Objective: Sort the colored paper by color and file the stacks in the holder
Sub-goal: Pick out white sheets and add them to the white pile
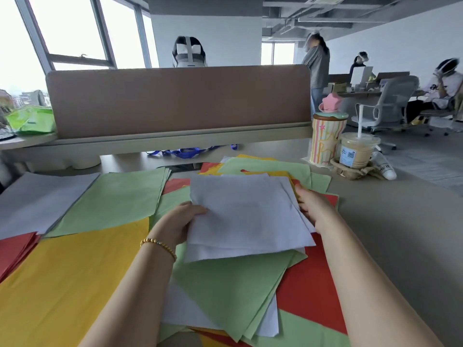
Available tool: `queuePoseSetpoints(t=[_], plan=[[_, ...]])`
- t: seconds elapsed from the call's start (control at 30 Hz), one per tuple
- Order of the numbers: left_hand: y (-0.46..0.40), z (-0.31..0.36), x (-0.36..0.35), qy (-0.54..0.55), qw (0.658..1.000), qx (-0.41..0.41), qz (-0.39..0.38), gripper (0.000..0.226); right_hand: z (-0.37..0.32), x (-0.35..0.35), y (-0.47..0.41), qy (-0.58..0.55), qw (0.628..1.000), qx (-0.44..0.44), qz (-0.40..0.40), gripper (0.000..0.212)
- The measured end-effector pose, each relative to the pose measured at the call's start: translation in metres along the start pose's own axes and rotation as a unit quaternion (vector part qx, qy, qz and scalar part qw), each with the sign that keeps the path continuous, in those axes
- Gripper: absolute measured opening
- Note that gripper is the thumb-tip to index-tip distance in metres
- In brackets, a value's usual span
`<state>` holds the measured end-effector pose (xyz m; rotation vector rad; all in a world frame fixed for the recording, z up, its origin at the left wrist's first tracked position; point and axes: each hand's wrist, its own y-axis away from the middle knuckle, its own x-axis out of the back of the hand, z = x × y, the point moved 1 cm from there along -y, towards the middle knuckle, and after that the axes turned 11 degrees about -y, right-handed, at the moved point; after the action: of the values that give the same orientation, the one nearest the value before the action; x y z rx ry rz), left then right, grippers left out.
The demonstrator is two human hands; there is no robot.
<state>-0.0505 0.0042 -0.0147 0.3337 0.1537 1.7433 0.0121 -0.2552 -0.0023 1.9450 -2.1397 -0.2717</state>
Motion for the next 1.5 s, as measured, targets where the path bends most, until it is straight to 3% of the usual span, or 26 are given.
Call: queuePoseSetpoints(t=[0.1,0.17,0.27,0.4,0.57,0.63,0.73,0.93,1.13,1.3,1.5], plan=[[0.004,0.004,-0.002,-0.023,0.998,0.012,-0.052,0.029,0.003,-0.007,0.004,0.139,0.988,0.037,-0.055,0.029],[0.003,0.003,-0.006,-0.065,0.997,0.004,-0.032,0.03,0.003,-0.013,0.007,0.163,0.981,0.066,-0.083,0.027],[0.006,0.004,-0.017,-0.087,0.995,-0.047,0.006,0.027,-0.001,-0.018,0.01,0.169,0.974,0.141,-0.049,0.029],[0.014,0.026,-0.019,-0.054,0.983,-0.147,0.097,0.022,-0.009,-0.035,0.023,0.066,0.961,0.269,0.012,0.022],[0.036,0.067,-0.007,-0.072,0.92,-0.307,0.233,0.008,-0.036,-0.063,0.057,-0.06,0.92,0.385,0.039,0.011],[0.047,0.073,-0.005,-0.064,0.907,-0.338,0.242,0.007,-0.047,-0.069,0.069,-0.099,0.911,0.4,0.021,0.012],[0.061,0.073,-0.003,-0.046,0.899,-0.378,0.217,0.012,-0.053,-0.068,0.081,-0.13,0.897,0.421,0.027,0.029],[0.076,0.07,0.013,0.02,0.906,-0.381,0.183,0.034,-0.048,-0.044,0.092,-0.197,0.887,0.413,0.058,0.038],[0.087,0.086,0.013,0.055,0.914,-0.38,0.132,0.04,-0.058,-0.049,0.11,-0.164,0.881,0.442,0.022,0.046],[0.092,0.089,0.025,0.068,0.917,-0.368,0.141,0.026,-0.06,-0.043,0.115,-0.197,0.888,0.415,0.022,0.055],[0.085,0.071,0.017,0.073,0.934,-0.32,0.143,0.006,-0.045,-0.046,0.107,-0.15,0.894,0.419,0.057,0.043]])
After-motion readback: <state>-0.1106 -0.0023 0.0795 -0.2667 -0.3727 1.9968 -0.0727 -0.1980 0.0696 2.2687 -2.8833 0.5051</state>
